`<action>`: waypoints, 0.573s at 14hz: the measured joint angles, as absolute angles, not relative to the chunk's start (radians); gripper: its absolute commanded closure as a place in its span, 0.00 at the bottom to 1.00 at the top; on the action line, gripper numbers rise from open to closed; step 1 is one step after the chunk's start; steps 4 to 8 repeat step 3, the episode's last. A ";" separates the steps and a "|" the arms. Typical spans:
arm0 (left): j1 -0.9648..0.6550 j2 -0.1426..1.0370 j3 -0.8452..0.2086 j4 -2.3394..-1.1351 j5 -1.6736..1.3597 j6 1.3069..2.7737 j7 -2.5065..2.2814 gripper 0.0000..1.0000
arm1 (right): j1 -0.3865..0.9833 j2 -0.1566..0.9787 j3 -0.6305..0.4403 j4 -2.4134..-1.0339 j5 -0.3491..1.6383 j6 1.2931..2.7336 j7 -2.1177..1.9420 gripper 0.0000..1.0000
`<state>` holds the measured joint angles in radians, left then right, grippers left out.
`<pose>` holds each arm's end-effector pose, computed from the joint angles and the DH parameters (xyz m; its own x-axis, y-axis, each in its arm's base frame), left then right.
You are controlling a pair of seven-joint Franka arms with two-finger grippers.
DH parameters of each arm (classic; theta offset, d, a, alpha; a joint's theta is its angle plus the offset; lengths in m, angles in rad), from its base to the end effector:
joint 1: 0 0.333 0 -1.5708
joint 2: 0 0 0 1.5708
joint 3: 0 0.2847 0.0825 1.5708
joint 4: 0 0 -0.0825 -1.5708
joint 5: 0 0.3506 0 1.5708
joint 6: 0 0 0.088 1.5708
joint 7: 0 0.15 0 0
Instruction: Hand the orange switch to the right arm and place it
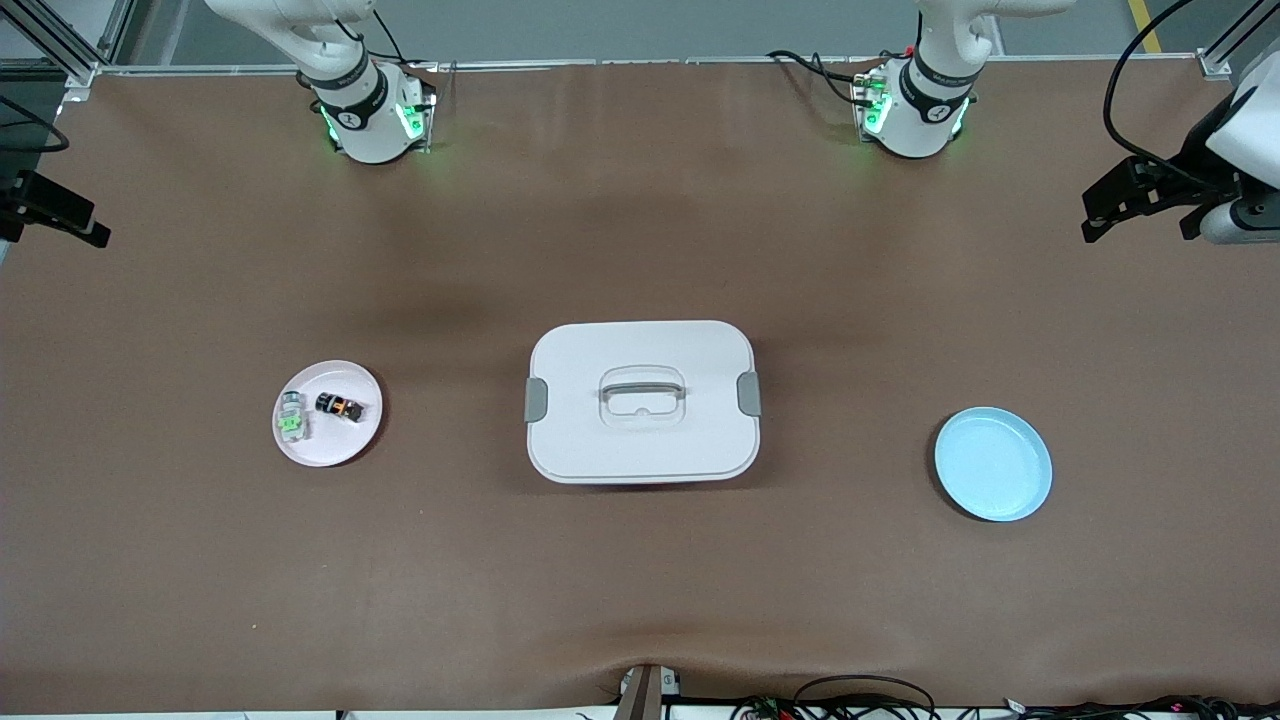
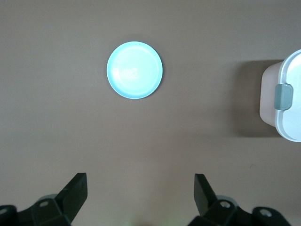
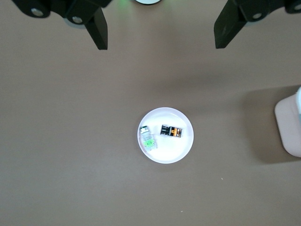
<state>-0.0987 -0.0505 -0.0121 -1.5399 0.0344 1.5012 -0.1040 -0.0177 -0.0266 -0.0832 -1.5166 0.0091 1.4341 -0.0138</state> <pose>0.4980 -0.0502 0.5834 0.9999 -0.0045 0.0154 -0.0039 -0.9994 -0.0335 0.4948 -0.0491 0.5756 0.9948 -0.0854 -0.0558 -0.0862 -0.9962 -0.0121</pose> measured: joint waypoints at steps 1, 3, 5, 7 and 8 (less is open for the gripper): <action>-0.099 -0.051 -0.012 -1.540 0.034 1.501 -0.104 0.00 | -0.009 -0.027 -0.083 -1.516 0.002 1.434 -0.014 0.00; -0.099 -0.051 -0.012 -1.540 0.034 1.501 -0.104 0.00 | -0.003 -0.027 -0.083 -1.516 -0.003 1.435 -0.014 0.00; -0.099 -0.051 -0.012 -1.540 0.034 1.501 -0.104 0.00 | -0.003 -0.027 -0.083 -1.516 -0.003 1.435 -0.014 0.00; -0.099 -0.051 -0.012 -1.540 0.034 1.501 -0.104 0.00 | -0.003 -0.027 -0.083 -1.516 -0.003 1.435 -0.014 0.00; -0.099 -0.051 -0.012 -1.540 0.034 1.501 -0.104 0.00 | -0.003 -0.027 -0.083 -1.516 -0.003 1.435 -0.014 0.00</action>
